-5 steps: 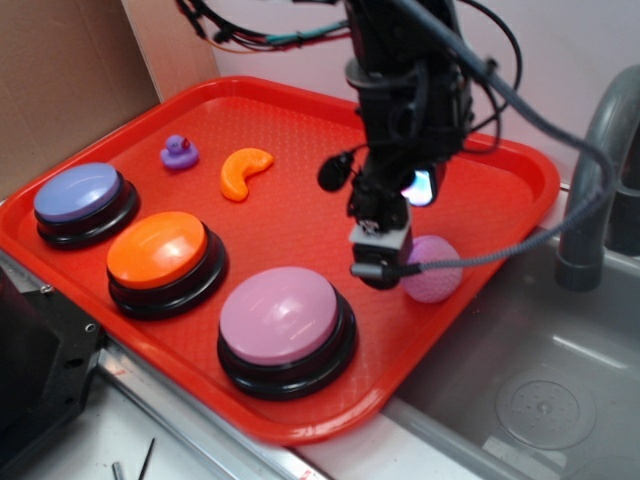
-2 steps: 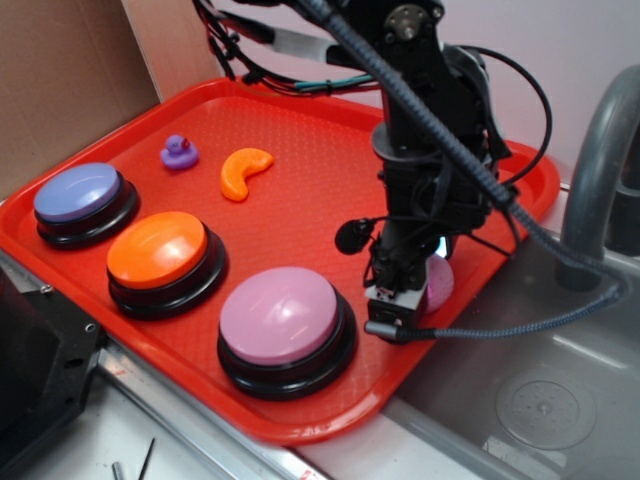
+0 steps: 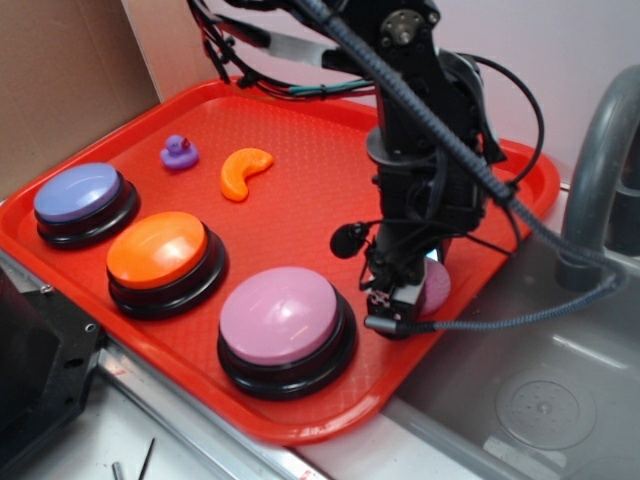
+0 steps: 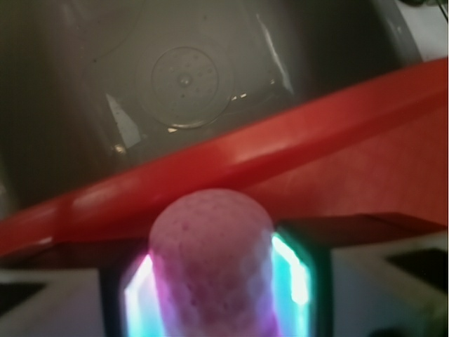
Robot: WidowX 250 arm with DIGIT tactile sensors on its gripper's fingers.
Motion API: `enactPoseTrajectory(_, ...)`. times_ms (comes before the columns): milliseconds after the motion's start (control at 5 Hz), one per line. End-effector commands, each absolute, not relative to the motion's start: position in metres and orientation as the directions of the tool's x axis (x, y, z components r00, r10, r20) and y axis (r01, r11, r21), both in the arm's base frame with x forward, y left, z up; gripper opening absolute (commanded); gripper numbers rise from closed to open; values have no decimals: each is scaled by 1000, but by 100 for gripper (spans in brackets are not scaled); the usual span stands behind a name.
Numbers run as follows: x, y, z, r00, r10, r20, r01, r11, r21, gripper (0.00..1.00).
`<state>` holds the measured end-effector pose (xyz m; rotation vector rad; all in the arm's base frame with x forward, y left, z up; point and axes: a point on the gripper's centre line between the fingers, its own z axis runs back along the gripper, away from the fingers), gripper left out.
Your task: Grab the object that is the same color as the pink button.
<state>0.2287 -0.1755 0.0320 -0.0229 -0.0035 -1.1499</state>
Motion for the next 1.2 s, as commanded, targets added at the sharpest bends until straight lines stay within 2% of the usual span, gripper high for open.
enactPoseTrajectory(0, 237, -135, 113, 718, -689, 95, 687, 724, 63, 0)
enactPoseTrajectory(200, 233, -115, 134, 866, -493, 82, 486, 869, 88, 0)
enactPoseTrajectory(400, 229, -71, 161, 965, -255, 62, 256, 967, -3, 0)
enactPoseTrajectory(600, 225, -49, 171, 998, -7, 65, 9, 1000, -30, 0)
enactPoseTrajectory(800, 218, -38, 178, 968, 241, 71, -239, 970, -35, 0)
enactPoseTrajectory(1000, 223, -32, 178, 956, 289, 60, -287, 957, -37, 0)
